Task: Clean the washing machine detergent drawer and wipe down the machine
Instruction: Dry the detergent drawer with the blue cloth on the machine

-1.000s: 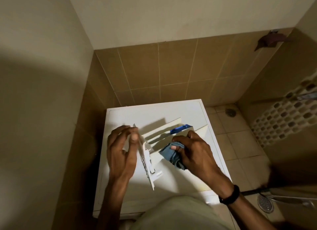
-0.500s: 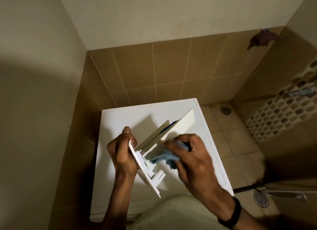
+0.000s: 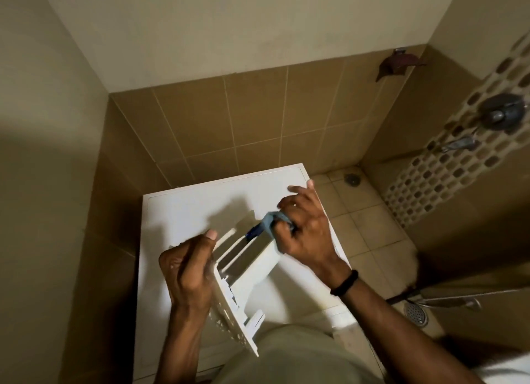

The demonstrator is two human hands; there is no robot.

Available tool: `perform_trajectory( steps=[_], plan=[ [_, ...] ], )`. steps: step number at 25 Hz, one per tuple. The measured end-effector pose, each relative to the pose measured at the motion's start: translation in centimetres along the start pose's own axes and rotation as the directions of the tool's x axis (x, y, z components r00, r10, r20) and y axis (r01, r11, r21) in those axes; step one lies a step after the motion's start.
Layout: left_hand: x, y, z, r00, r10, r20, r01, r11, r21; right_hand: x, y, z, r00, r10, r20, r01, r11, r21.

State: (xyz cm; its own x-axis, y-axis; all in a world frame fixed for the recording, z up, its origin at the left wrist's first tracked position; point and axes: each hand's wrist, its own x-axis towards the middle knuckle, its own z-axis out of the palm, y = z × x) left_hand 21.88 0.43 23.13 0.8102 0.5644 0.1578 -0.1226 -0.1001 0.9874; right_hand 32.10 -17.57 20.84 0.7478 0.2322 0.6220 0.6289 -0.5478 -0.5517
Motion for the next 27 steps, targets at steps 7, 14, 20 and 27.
perform_trajectory(
  steps=[7,14,20,27],
  plan=[
    [0.2,-0.3,1.3,0.987,-0.112,-0.115,0.113,0.994,0.006,-1.9,-5.7,1.8,0.935,-0.350,0.064,0.329,0.919,0.219],
    [-0.1,-0.2,-0.2,0.985,-0.154,-0.082,0.151,0.988,-0.032,1.9,2.4,0.9,0.995,0.022,-0.100,-0.016,0.998,0.055],
    [0.2,0.8,0.9,0.996,-0.071,-0.062,0.076,0.993,0.094,-1.3,-1.5,2.1,0.921,-0.387,0.031,0.365,0.891,0.270],
    [1.8,0.7,-0.9,0.928,-0.366,0.074,0.368,0.864,-0.343,1.1,8.5,0.3,0.677,0.734,-0.053,-0.662,0.640,0.391]
  ],
)
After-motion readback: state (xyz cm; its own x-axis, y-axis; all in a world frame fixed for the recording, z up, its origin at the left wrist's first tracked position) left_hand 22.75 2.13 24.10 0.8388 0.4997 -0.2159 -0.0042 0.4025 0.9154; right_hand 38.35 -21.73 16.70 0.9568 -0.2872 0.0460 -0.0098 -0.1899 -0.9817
